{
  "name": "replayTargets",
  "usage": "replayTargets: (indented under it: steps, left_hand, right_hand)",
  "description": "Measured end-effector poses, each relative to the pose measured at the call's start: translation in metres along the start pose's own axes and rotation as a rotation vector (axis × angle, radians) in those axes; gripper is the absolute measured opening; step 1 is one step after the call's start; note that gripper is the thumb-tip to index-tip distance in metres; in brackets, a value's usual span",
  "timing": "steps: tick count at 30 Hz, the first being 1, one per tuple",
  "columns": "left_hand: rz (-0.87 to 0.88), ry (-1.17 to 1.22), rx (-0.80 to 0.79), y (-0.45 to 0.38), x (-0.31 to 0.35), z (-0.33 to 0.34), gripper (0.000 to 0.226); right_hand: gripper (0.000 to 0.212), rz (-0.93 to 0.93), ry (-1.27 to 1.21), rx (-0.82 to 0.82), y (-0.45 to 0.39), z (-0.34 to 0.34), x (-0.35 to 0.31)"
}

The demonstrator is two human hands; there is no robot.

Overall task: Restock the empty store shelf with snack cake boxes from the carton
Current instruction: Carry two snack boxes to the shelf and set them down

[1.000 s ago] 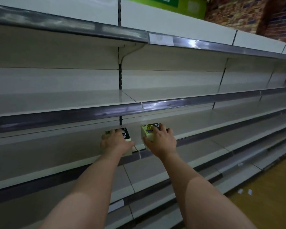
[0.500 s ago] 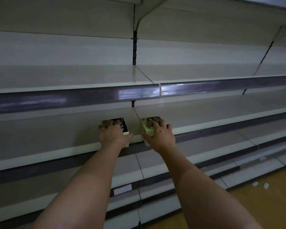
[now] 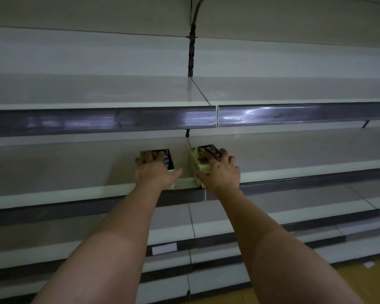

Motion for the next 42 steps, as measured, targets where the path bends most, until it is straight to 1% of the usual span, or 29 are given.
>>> replayTargets:
  steps: [3, 5, 6, 7, 8, 9, 10, 11, 12, 13, 14, 15, 16, 18, 20, 23, 25, 26, 27, 28, 30, 31, 32, 33, 36, 38, 39, 40, 42]
  left_hand:
    - [-0.025, 0.279, 0.032, -0.003, -0.001, -0.007, 0.081]
    - [-0.053, 0.488, 0.093, -0.003, -0.007, -0.012, 0.087]
    - [-0.077, 0.57, 0.124, -0.002, -0.011, -0.013, 0.092]
    - [-0.112, 0.636, 0.155, 0.0, -0.016, -0.014, 0.095]
    - [-0.157, 0.705, 0.182, 0.001, -0.022, -0.011, 0.096]
    - [-0.21, 0.789, 0.204, 0.0, -0.027, -0.007, 0.094]
    - [-0.269, 0.881, 0.22, -0.001, -0.033, -0.001, 0.087]
    - [-0.32, 0.961, 0.219, -0.003, -0.038, 0.006, 0.076]
    - [-0.353, 1.01, 0.196, -0.004, -0.039, 0.012, 0.062]
    - [-0.367, 1.027, 0.154, -0.004, -0.039, 0.019, 0.051]
    - [-0.364, 1.022, 0.11, -0.004, -0.037, 0.024, 0.044]
    - [-0.357, 1.004, 0.078, -0.003, -0.036, 0.027, 0.042]
    - [-0.353, 0.989, 0.066, -0.002, -0.035, 0.029, 0.041]
    - [-0.367, 1.01, 0.075, -0.003, -0.036, 0.029, 0.041]
    - [-0.416, 1.119, 0.086, -0.002, -0.041, 0.028, 0.041]
    - [-0.443, 1.352, 0.071, -0.001, -0.046, 0.029, 0.035]
    - [-0.412, 1.43, 0.022, -0.003, -0.045, 0.029, 0.036]
    - [-0.385, 1.436, 0.009, -0.002, -0.044, 0.027, 0.039]
    - [-0.358, 1.422, 0.017, -0.001, -0.045, 0.023, 0.045]
    - [-0.328, 1.385, 0.044, -0.001, -0.046, 0.019, 0.057]
    - [-0.278, 1.212, 0.123, 0.003, -0.054, 0.009, 0.083]
    - [-0.252, 1.094, 0.148, 0.007, -0.058, 0.004, 0.09]
    - [-0.227, 0.991, 0.156, 0.008, -0.061, 0.003, 0.091]
    - [-0.195, 0.919, 0.146, 0.005, -0.064, 0.005, 0.085]
    - [-0.086, 0.876, 0.131, -0.003, -0.062, 0.008, 0.044]
    - [-0.071, 0.853, 0.194, -0.008, -0.06, 0.007, 0.032]
    - [-0.062, 0.818, 0.231, -0.011, -0.06, 0.007, 0.03]
    - [-0.052, 0.762, 0.27, -0.012, -0.059, 0.008, 0.028]
    - [-0.052, 0.614, 0.355, -0.011, -0.059, 0.009, 0.026]
  right_hand:
    - [0.069, 0.022, -0.036, -0.06, -0.004, 0.007, -0.001]
    - [0.069, 0.062, -0.067, -0.108, -0.007, 0.014, 0.001]
    - [0.069, 0.066, -0.027, -0.12, -0.008, 0.015, 0.001]
    - [0.069, 0.034, 0.049, -0.091, -0.008, 0.013, -0.004]
    - [0.064, -0.05, 0.108, 0.017, -0.007, 0.007, -0.015]
    - [0.052, -0.161, 0.126, 0.157, -0.005, -0.001, -0.03]
    - [0.034, -0.27, 0.115, 0.307, 0.002, -0.011, -0.045]
    - [0.018, -0.367, 0.061, 0.394, 0.01, -0.018, -0.058]
    - [0.014, -0.403, -0.028, 0.355, 0.015, -0.018, -0.068]
    - [0.026, -0.368, -0.102, 0.245, 0.017, -0.01, -0.073]
    - [0.04, -0.28, -0.111, 0.076, 0.017, 0.003, -0.074]
    - [0.051, -0.195, -0.107, -0.042, 0.018, 0.012, -0.073]
    - [0.059, -0.132, -0.099, -0.105, 0.019, 0.018, -0.073]
    - [0.069, -0.065, -0.118, -0.149, 0.02, 0.023, -0.075]
    - [0.071, -0.025, -0.252, -0.17, 0.019, 0.026, -0.078]
    - [0.058, 0.05, -0.588, -0.194, 0.01, 0.029, -0.08]
    - [0.046, 0.116, -0.876, -0.191, 0.003, 0.029, -0.08]
    - [0.044, 0.146, -0.97, -0.17, 0.0, 0.027, -0.079]
    - [0.044, 0.154, -1.004, -0.141, -0.002, 0.023, -0.078]
    - [0.044, 0.14, -0.986, -0.116, -0.005, 0.018, -0.076]
    - [0.047, 0.105, -0.926, -0.098, -0.009, 0.015, -0.074]
    - [0.05, 0.092, -0.922, -0.104, -0.01, 0.014, -0.073]
    - [0.051, 0.081, -0.938, -0.116, -0.009, 0.014, -0.072]
    - [0.051, 0.082, -0.954, -0.12, -0.009, 0.015, -0.071]
    - [0.052, 0.088, -0.984, -0.104, -0.011, 0.019, -0.068]
    - [0.061, 0.122, -1.046, -0.082, -0.013, 0.029, -0.067]
    - [0.061, 0.127, -1.044, -0.062, -0.012, 0.035, -0.067]
    - [0.056, 0.112, -0.961, -0.029, -0.01, 0.04, -0.067]
    - [0.049, 0.064, -0.586, 0.006, -0.007, 0.047, -0.069]
Point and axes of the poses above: each hand's wrist, its own y-axis away from the middle knuckle, its own z-axis out of the palm, x = y × z, the point moved 7 cm from there along -y, towards the middle knuckle, and after that the axes turned 3 degrees about -z, right-handed, at the moved point
